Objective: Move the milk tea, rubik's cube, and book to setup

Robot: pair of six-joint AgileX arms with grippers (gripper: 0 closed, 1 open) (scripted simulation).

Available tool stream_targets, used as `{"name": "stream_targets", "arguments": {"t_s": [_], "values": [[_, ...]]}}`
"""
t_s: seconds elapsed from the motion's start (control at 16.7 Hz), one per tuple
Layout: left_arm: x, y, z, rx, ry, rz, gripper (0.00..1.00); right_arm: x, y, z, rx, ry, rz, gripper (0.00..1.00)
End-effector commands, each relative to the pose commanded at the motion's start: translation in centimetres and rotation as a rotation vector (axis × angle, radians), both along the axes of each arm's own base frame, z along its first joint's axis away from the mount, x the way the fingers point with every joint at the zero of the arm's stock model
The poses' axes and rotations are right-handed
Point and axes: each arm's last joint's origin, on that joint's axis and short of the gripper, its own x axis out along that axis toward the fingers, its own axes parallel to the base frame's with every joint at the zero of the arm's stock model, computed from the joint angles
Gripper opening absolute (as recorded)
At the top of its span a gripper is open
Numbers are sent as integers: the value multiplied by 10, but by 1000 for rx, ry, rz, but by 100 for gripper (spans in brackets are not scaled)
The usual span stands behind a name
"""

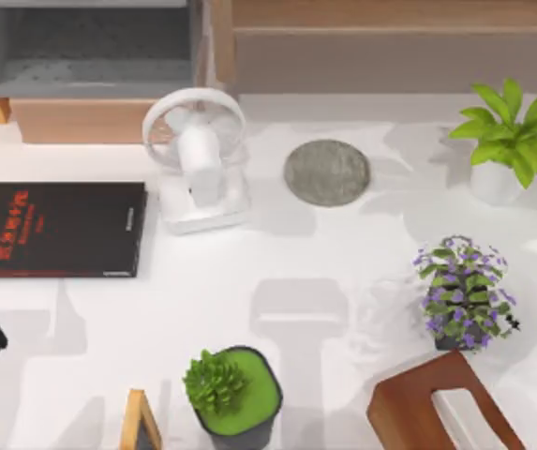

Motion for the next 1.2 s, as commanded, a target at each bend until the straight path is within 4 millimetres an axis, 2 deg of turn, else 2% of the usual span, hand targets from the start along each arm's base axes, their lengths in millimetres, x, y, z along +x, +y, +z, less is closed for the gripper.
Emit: {"name": "stream_targets", "arguments": {"t_s": [0.42,0.54,0.84,1.02,1.2], "values": [[0,0,0,0,0,0,100,-64,4,1,8,23,-2,0],[0,0,0,0,0,0,100,-70,2,4,4,13,-2,0],[0,0,0,0,0,0,100,-67,9,7,13,4,3,0],[0,0,0,0,0,0,100,-60,45,16,64,-30,11,0],[0,0,0,0,0,0,100,-50,117,17,144,-42,45,0]]}}
